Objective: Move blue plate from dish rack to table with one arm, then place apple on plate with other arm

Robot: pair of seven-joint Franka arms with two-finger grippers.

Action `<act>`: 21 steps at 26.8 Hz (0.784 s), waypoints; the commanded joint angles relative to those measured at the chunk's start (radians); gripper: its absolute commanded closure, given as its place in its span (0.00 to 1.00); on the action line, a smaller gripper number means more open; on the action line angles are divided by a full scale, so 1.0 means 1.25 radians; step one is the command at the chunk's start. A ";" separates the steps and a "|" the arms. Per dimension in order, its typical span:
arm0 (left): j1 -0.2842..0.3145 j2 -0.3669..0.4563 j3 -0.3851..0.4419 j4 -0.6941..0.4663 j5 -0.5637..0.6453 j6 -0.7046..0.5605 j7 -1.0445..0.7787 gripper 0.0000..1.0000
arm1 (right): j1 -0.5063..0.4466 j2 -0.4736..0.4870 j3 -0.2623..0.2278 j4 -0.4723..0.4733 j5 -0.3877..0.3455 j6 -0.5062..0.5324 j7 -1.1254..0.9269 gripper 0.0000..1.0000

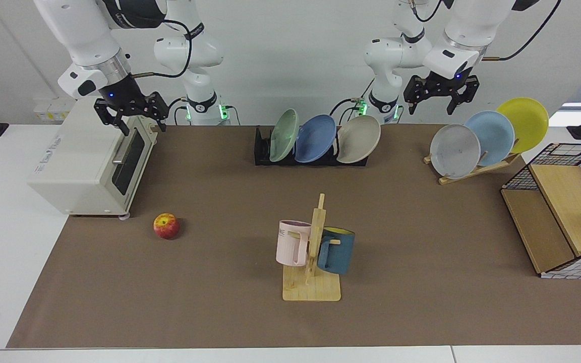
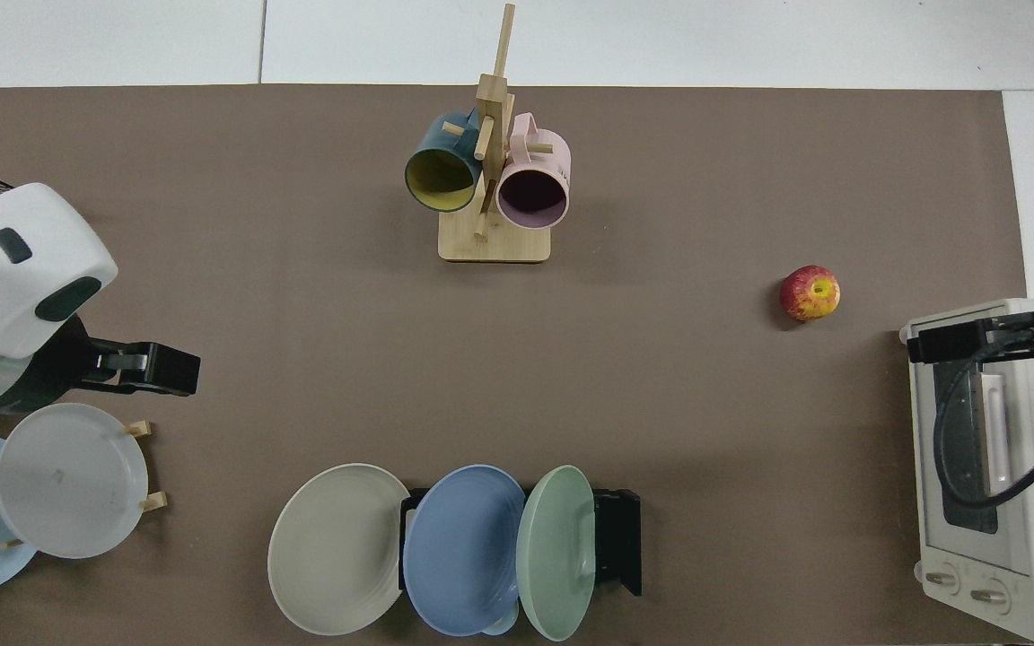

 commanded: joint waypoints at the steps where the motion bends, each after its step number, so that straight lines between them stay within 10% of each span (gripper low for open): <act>1: 0.007 -0.009 0.000 -0.014 -0.005 0.006 0.013 0.00 | -0.003 -0.009 0.003 -0.010 -0.002 0.010 0.018 0.00; 21: 0.007 -0.008 -0.005 -0.015 -0.001 0.006 -0.004 0.00 | -0.003 -0.009 0.003 -0.010 -0.002 0.010 0.019 0.00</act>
